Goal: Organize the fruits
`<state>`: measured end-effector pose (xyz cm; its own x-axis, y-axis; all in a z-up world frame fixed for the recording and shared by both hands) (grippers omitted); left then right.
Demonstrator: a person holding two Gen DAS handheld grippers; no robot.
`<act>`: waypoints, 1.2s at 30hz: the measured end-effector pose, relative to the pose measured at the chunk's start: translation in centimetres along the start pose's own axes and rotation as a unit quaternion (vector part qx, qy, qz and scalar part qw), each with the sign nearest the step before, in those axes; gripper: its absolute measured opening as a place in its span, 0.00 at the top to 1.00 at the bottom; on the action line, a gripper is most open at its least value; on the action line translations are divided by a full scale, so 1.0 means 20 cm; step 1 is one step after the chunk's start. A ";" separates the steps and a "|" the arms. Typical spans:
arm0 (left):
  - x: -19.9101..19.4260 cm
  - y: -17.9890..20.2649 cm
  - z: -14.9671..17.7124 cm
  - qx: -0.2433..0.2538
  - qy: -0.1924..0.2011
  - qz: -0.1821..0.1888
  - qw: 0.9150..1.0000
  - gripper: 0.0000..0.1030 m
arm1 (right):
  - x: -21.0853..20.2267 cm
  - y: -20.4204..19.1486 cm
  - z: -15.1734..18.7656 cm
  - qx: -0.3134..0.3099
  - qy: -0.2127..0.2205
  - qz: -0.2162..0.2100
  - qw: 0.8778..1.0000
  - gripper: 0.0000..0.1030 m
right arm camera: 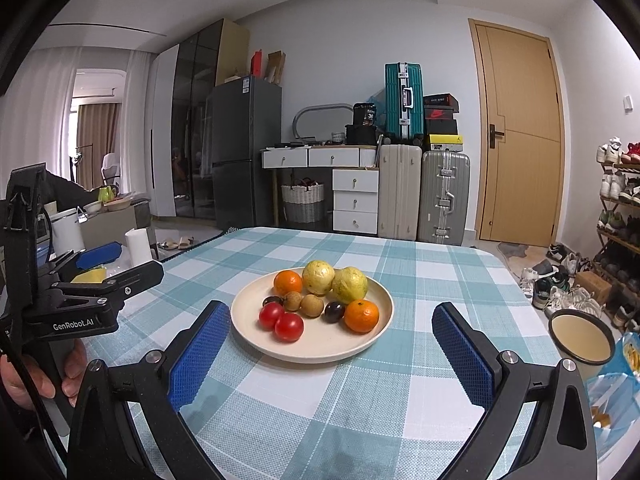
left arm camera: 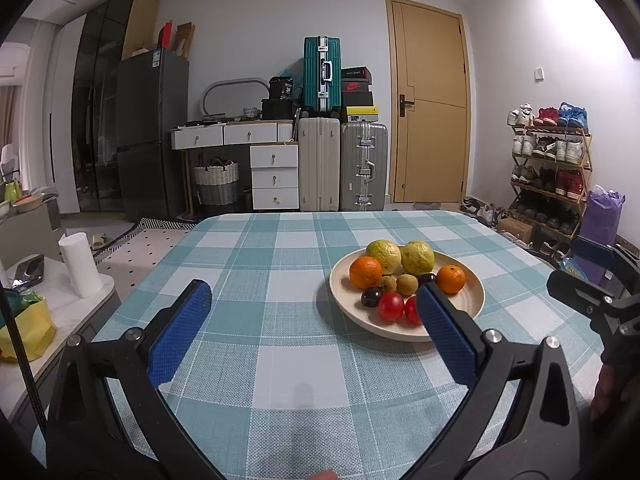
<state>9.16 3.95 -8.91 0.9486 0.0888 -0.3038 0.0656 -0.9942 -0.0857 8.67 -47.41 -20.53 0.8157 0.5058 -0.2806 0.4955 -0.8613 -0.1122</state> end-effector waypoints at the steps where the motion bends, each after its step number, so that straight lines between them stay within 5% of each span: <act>1: 0.01 0.00 0.00 0.000 0.000 0.000 1.000 0.01 | 0.00 0.00 0.00 0.000 0.000 0.000 1.000 0.00; 36: 0.00 -0.01 0.01 -0.001 -0.001 -0.007 1.000 0.01 | 0.00 0.00 0.00 0.000 0.001 0.000 1.000 0.00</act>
<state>9.04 4.20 -9.00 0.9471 0.1025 -0.3041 0.0790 -0.9929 -0.0889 8.66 -47.38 -20.59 0.8161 0.5058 -0.2796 0.4956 -0.8613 -0.1119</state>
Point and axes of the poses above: each gripper's, at about its wrist camera, not at the fingertips, and x roughly the way its jaws point, y to its right, z to its underside, the point moved 9 cm from there along x, roughly the way its jaws point, and after that the axes turned 6 degrees about x, right-handed, at the moved point
